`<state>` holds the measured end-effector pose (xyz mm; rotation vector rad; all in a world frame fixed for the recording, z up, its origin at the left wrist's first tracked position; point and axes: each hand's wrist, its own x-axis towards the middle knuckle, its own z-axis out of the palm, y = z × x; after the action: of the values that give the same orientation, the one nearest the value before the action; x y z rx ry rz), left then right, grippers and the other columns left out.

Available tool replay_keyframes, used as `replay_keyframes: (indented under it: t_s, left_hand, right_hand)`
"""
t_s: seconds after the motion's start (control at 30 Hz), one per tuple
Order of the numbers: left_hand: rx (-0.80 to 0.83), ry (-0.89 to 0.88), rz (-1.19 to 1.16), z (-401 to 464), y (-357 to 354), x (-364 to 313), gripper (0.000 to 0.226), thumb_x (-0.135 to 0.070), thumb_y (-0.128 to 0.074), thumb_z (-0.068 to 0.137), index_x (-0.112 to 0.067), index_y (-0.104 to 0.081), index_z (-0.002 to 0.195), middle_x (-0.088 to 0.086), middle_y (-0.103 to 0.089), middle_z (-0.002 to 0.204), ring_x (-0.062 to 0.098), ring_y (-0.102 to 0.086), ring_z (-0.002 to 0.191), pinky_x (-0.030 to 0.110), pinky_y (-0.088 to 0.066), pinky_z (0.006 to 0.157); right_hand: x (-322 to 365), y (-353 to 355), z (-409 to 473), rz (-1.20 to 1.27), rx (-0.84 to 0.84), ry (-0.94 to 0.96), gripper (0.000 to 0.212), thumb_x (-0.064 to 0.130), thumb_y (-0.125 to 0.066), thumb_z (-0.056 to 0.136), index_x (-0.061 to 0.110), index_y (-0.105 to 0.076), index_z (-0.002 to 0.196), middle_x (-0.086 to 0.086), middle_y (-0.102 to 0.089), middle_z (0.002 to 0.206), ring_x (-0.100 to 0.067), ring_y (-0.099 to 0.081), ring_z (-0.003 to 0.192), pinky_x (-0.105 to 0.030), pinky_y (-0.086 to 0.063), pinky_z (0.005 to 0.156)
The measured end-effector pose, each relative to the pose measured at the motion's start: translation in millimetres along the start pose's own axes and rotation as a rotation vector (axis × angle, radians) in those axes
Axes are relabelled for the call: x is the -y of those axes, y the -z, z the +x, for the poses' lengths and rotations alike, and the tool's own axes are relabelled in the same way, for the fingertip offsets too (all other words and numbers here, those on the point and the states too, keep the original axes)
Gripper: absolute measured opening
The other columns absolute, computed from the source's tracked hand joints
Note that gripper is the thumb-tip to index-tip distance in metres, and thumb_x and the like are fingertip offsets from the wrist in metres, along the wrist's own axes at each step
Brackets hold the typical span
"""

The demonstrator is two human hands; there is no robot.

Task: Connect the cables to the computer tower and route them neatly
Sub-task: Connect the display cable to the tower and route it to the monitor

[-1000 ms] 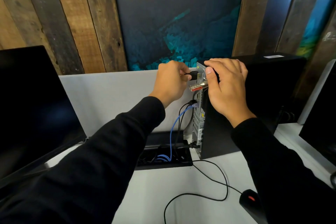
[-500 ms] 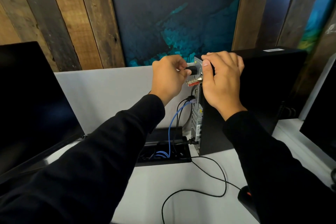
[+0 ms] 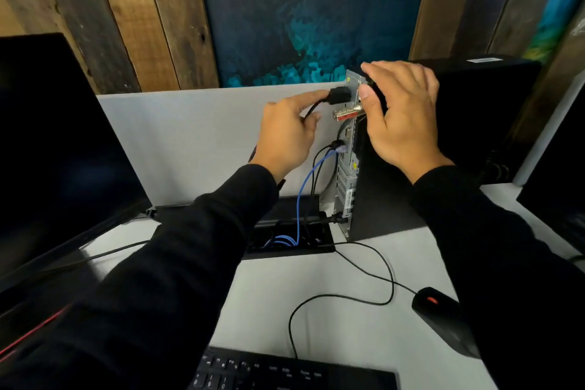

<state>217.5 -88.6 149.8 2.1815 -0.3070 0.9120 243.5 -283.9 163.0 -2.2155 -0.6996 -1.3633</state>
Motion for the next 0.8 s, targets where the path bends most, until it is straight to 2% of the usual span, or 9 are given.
replay_keyframes:
  t_s: [0.1,0.17,0.27,0.37,0.43,0.53,0.6,0.7,0.8]
  left_hand:
    - [-0.131,-0.245,0.333,-46,12,14,0.042,-0.002,-0.059,0.092,-0.018,-0.069,0.129,0.005,-0.066,0.131,0.03,-0.059,0.109,0.035,-0.048,0.091]
    - [-0.145,-0.32,0.418,-78,14,21,0.036,-0.004,-0.062,0.089,-0.017,-0.071,0.121,0.008,-0.063,0.117,0.03,-0.051,0.102,0.041,-0.044,0.08]
    - [0.055,-0.321,0.345,-123,3,42,0.021,-0.011,-0.062,0.091,-0.011,-0.074,0.108,0.004,-0.061,0.082,0.023,-0.053,0.079,0.042,-0.05,0.064]
    - [0.206,-0.28,0.383,-156,-8,55,0.02,-0.019,-0.06,0.091,-0.014,-0.076,0.102,-0.001,-0.063,0.072,0.023,-0.06,0.066,0.036,-0.053,0.063]
    - [0.299,-0.234,0.42,-169,-14,58,0.022,-0.023,-0.057,0.091,-0.017,-0.076,0.1,-0.001,-0.064,0.074,0.025,-0.064,0.065,0.034,-0.053,0.061]
    - [0.526,-0.027,0.467,-179,-25,58,0.03,-0.037,-0.052,0.096,-0.024,-0.071,0.115,0.001,-0.068,0.1,0.032,-0.069,0.086,0.042,-0.058,0.072]
    - [0.648,0.057,0.441,-188,-31,62,0.037,-0.045,-0.052,0.094,-0.026,-0.069,0.121,0.001,-0.067,0.113,0.031,-0.066,0.1,0.044,-0.057,0.084]
    - [0.689,0.119,0.346,-202,-29,71,0.053,-0.056,-0.041,0.086,-0.028,-0.07,0.119,0.0,-0.065,0.114,0.028,-0.066,0.102,0.042,-0.056,0.087]
    - [0.661,0.146,0.289,-215,-7,81,0.05,-0.06,-0.039,0.084,-0.028,-0.072,0.102,-0.005,-0.064,0.098,0.019,-0.064,0.085,0.035,-0.054,0.078]
  right_hand:
    - [0,-2,0,-0.021,0.013,-0.002,0.043,0.04,-0.043,0.108,0.018,-0.061,0.14,-0.003,-0.062,0.136,-0.026,-0.052,0.129,-0.046,-0.028,0.117]
    - [4,-5,-4,-0.01,-0.012,-0.054,0.044,0.038,-0.044,0.107,0.016,-0.058,0.143,-0.007,-0.059,0.142,-0.029,-0.049,0.135,-0.048,-0.025,0.121]
    - [22,-5,-29,0.097,-0.081,-0.146,0.046,0.027,-0.051,0.104,0.009,-0.055,0.146,-0.016,-0.047,0.154,-0.034,-0.038,0.146,-0.046,-0.025,0.123]
    - [44,-2,-88,0.176,-0.112,-0.176,0.04,0.018,-0.063,0.099,0.005,-0.06,0.137,-0.021,-0.05,0.14,-0.033,-0.047,0.129,-0.036,-0.039,0.11]
    - [46,-7,-135,0.209,0.006,-0.169,0.026,0.017,-0.064,0.097,0.006,-0.069,0.12,-0.015,-0.056,0.12,-0.029,-0.053,0.11,-0.04,-0.048,0.094]
    - [33,-19,-194,0.135,0.337,-0.202,0.018,0.024,-0.062,0.096,0.011,-0.074,0.1,-0.004,-0.059,0.098,-0.026,-0.057,0.094,-0.048,-0.051,0.08]
    - [23,-22,-214,0.017,0.553,-0.318,0.025,0.028,-0.065,0.094,0.018,-0.073,0.115,-0.003,-0.059,0.109,-0.029,-0.057,0.103,-0.046,-0.051,0.088]
    - [22,-17,-229,-0.068,0.834,-0.372,0.039,0.03,-0.059,0.1,0.026,-0.062,0.138,-0.002,-0.057,0.13,-0.028,-0.053,0.12,-0.042,-0.044,0.099]
    - [31,-11,-234,-0.084,0.835,-0.358,0.048,0.032,-0.052,0.103,0.025,-0.048,0.151,-0.002,-0.052,0.142,-0.026,-0.045,0.129,-0.041,-0.038,0.105]
